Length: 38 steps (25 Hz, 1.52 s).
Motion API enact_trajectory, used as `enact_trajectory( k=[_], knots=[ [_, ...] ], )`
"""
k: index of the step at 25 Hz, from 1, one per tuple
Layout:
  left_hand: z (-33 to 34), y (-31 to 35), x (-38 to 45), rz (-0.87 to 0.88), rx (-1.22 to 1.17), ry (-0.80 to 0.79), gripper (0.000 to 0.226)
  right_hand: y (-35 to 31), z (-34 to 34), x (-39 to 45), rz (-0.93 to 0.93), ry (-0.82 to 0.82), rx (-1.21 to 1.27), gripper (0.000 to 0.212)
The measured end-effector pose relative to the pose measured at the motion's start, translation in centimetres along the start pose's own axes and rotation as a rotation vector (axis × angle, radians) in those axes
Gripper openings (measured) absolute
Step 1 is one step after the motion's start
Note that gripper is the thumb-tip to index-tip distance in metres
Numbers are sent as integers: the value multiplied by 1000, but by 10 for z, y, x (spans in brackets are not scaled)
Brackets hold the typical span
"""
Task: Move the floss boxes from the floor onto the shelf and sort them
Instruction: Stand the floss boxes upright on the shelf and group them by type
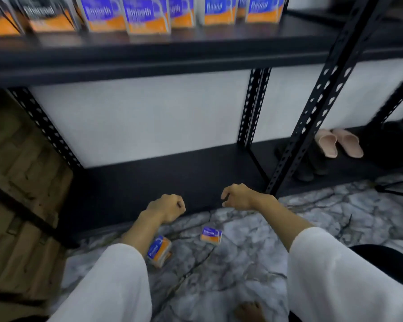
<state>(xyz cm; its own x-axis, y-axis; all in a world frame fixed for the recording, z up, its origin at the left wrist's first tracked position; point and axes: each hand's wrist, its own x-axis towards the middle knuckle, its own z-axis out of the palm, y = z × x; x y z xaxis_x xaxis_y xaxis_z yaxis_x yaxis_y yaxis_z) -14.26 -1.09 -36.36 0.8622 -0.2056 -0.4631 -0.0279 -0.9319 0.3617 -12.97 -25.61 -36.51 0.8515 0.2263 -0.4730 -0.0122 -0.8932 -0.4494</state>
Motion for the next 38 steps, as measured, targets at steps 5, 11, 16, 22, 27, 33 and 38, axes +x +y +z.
enact_trajectory(
  k=[5, 11, 16, 22, 27, 33, 38],
  knots=[
    [78, -60, 39, -130, -50, -9, 27, 42, 90, 65, 37, -117, -31, 19],
    [149, -120, 70, -266, -34, 83, 56, 80, 190, 126, 130, -121, -23, 50],
    [196, -144, 91, -372, -44, 29, 68, 91, 236, 160, 129, -82, -158, 78],
    [202, -148, 91, -382, -103, 76, 62, 88, 240, 166, 111, -38, -128, 78],
    [160, -133, 74, -339, -144, 119, 65, 62, 200, 151, 46, 14, -112, 76],
    [73, -84, 28, -194, -104, 272, 78, 11, 103, 97, -68, 184, -111, 75],
    [-5, -47, -31, -94, 39, 440, 80, -36, 18, 29, -189, 378, -145, 72]
  ],
)
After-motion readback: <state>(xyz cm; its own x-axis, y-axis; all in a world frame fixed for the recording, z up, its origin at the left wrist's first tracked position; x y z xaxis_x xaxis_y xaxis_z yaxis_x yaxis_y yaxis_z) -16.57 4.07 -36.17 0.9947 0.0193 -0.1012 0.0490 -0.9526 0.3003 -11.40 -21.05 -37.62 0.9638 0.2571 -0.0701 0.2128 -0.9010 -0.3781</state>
